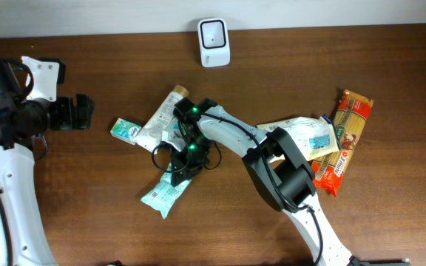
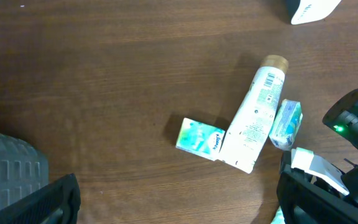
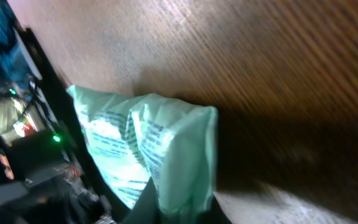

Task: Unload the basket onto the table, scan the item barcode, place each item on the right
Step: 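Grasp the green wipes bag with the right gripper and raise it to the scanner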

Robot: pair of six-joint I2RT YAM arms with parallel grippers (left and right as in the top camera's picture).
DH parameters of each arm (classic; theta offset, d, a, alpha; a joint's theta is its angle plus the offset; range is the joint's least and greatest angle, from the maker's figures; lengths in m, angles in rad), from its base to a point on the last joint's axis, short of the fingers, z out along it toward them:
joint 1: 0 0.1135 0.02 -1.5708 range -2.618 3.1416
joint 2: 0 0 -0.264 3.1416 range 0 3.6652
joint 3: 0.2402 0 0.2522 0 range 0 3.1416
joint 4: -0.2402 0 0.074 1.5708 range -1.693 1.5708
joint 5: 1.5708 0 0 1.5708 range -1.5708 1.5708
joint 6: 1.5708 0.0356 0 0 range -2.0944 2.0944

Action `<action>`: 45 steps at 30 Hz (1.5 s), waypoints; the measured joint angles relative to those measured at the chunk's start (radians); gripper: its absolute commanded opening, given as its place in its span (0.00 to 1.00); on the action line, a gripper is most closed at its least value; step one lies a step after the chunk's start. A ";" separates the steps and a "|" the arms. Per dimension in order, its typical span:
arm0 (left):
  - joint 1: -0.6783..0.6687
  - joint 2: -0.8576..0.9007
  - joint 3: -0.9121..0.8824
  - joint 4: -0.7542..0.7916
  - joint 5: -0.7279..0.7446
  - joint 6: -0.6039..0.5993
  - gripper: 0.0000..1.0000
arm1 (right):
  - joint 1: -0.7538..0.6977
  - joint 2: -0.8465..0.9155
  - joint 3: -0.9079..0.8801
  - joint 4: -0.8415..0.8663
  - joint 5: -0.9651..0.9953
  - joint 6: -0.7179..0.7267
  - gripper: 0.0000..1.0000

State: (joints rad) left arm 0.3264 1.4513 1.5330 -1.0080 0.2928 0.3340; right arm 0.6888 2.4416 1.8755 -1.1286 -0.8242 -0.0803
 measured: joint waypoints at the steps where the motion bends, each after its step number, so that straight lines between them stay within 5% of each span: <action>1: 0.000 0.000 0.000 0.000 0.000 0.000 0.99 | -0.002 0.000 0.000 0.000 -0.005 0.002 0.04; 7: 0.000 0.000 0.000 0.000 0.000 0.000 0.99 | -0.148 -0.034 0.019 -0.007 -0.027 0.001 0.04; 14: 0.000 0.000 0.000 0.000 0.000 0.000 0.99 | -0.445 -0.527 0.044 -0.005 0.084 0.053 0.04; 21: 0.000 0.000 0.000 0.000 0.000 0.000 0.99 | -0.436 -0.750 0.047 0.021 0.215 0.078 0.04; 28: 0.000 0.000 0.000 0.001 0.000 0.000 0.99 | -0.174 -0.594 0.049 0.306 0.856 0.066 0.04; 34: 0.000 0.000 0.000 0.002 0.000 0.000 0.99 | -0.145 -0.309 0.045 0.842 1.374 -0.222 0.04; 39: 0.000 0.000 0.000 0.002 0.000 0.000 0.99 | -0.196 -0.129 0.042 1.267 1.492 -0.593 0.04; 45: 0.000 0.000 0.000 0.000 0.000 0.000 0.99 | -0.223 -0.039 0.039 1.424 1.445 -0.836 0.04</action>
State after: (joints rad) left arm 0.3264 1.4513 1.5330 -1.0080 0.2928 0.3340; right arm 0.4660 2.4023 1.9144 0.2951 0.6209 -0.9165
